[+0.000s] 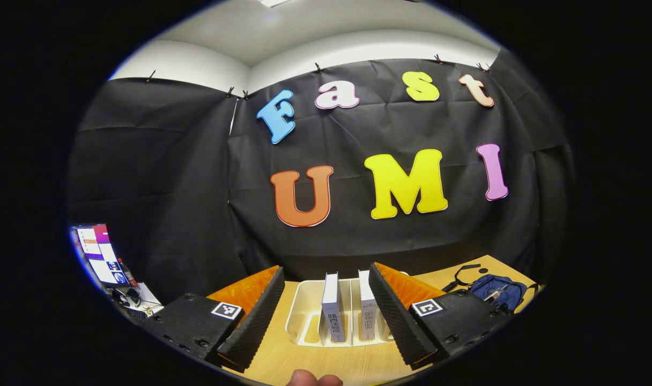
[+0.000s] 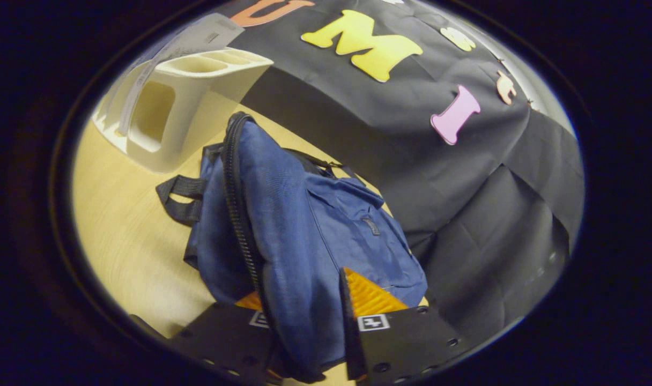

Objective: Open the schoolbag, grab two books from the bookshelf and put them into the schoolbag.

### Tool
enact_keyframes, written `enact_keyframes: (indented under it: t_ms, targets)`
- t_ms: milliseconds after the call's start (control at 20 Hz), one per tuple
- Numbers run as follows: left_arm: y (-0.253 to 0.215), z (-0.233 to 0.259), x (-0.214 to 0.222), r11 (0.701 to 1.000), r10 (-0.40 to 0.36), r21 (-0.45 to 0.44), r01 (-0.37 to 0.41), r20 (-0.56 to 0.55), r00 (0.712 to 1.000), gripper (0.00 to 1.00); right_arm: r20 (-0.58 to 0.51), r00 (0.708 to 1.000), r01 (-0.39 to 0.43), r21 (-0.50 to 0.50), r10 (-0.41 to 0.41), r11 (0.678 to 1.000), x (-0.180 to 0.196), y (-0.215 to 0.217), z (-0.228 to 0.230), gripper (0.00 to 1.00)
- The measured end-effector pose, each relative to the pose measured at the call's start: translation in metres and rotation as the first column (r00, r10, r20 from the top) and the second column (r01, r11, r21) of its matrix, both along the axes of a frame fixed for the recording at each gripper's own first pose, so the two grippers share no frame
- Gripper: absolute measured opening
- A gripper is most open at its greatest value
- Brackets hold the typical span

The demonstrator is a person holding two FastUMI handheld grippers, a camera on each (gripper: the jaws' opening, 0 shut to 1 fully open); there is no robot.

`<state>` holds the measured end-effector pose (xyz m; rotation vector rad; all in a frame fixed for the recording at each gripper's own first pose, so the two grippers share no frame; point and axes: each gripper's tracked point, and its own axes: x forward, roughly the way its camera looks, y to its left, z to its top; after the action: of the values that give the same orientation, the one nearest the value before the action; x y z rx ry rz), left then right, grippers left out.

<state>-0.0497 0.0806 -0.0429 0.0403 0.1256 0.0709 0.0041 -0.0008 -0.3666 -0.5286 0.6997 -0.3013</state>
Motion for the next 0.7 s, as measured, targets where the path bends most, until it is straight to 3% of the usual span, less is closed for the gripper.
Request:
enact_keyframes:
  t_ms: [50,300,450,700]
  targets:
    - [-0.002,0.000,0.001,1.000,0.000,-0.001,0.000,0.000,1.000,0.99,0.003,1.000,-0.009,0.012,0.009,1.000,0.001,0.001,0.006,0.09]
    - [-0.017,0.004,0.009,1.000,0.004,-0.006,-0.004,0.012,1.000,0.99,0.004,0.994,-0.106,0.095,0.106,0.990,0.010,0.004,0.041,0.06]
    - [-0.029,0.005,0.019,1.000,0.012,-0.016,-0.012,0.011,1.000,0.99,0.024,0.992,-0.126,0.197,0.124,0.972,0.011,-0.012,0.068,0.02]
    - [-0.050,-0.009,0.038,0.997,0.032,-0.074,-0.037,-0.066,0.997,0.99,0.067,0.990,-0.140,0.395,0.124,0.908,0.017,-0.056,0.111,0.02]
